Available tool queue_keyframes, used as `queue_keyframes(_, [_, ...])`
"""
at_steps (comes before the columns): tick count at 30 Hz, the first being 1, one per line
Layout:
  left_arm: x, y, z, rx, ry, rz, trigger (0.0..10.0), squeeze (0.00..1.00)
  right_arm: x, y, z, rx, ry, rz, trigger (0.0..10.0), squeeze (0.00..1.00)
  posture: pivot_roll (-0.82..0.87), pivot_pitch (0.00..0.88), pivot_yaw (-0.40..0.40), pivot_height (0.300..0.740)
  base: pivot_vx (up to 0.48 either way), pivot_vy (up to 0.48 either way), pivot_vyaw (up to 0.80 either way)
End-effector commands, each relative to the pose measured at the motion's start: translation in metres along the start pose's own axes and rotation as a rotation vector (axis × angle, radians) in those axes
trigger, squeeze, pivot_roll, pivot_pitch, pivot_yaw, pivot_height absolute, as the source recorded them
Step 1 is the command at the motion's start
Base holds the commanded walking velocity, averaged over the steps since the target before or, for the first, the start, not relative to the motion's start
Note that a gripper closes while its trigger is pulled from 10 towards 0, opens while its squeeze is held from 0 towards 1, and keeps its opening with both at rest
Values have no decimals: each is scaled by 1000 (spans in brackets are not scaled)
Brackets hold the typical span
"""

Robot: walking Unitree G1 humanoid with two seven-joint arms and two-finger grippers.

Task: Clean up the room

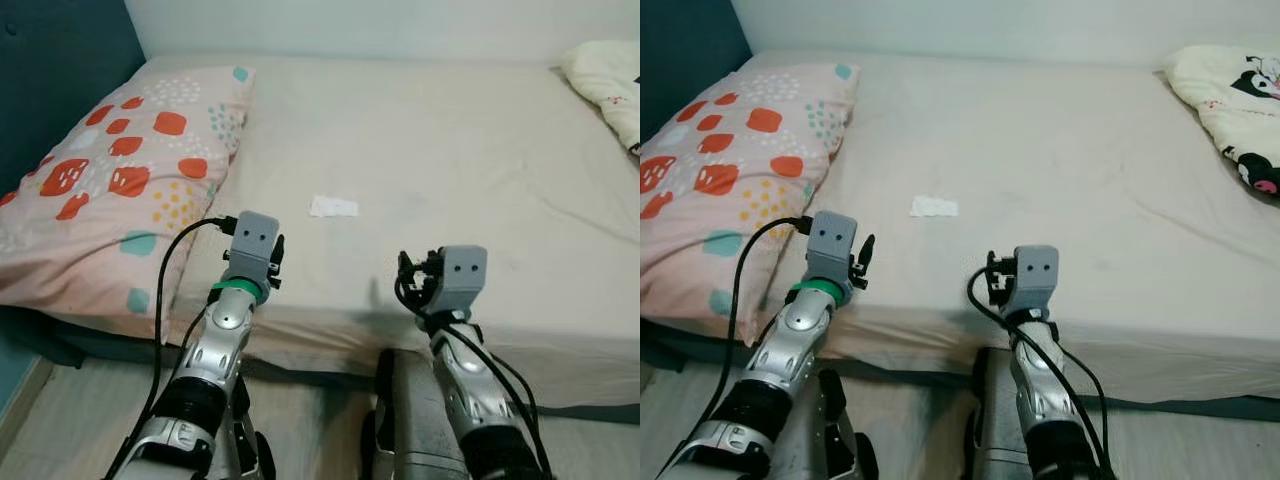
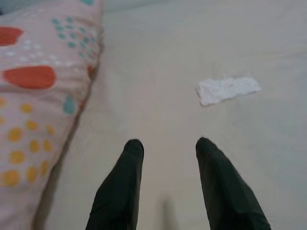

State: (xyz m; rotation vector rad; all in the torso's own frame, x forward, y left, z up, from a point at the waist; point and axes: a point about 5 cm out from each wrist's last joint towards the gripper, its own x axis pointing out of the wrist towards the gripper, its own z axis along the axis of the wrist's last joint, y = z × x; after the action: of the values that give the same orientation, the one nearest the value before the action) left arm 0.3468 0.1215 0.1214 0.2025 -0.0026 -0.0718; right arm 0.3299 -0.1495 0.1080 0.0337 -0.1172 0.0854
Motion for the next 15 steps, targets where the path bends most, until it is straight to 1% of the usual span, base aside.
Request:
queue_keyframes(1, [-3,4,-4,-6,20,3,10000,0,-2,1,-7,-2,27,14,10000,0,12,192,53,516,0,0,0])
queue_keyframes(4, [-16,25,-4,8,11,17,10000,0,16,-1,1,-9,40,50,10000,0,50,227,49,516,0,0,0])
queue_keyframes(5, [-16,25,-4,8,11,17,10000,0,16,-1,1,-9,40,50,10000,0,50,227,49,516,0,0,0])
queue_keyframes(6, [-24,36,-4,15,12,31,10000,0,22,-2,3,-13,51,57,10000,0,58,239,49,516,0,0,0])
queue_keyframes(11, [-28,38,-6,21,17,34,10000,0,26,-3,5,6,60,46,10000,0,66,250,48,516,0,0,0])
queue_keyframes(15, [-27,30,-4,13,18,25,10000,0,25,-1,4,27,56,42,10000,0,56,254,54,516,0,0,0])
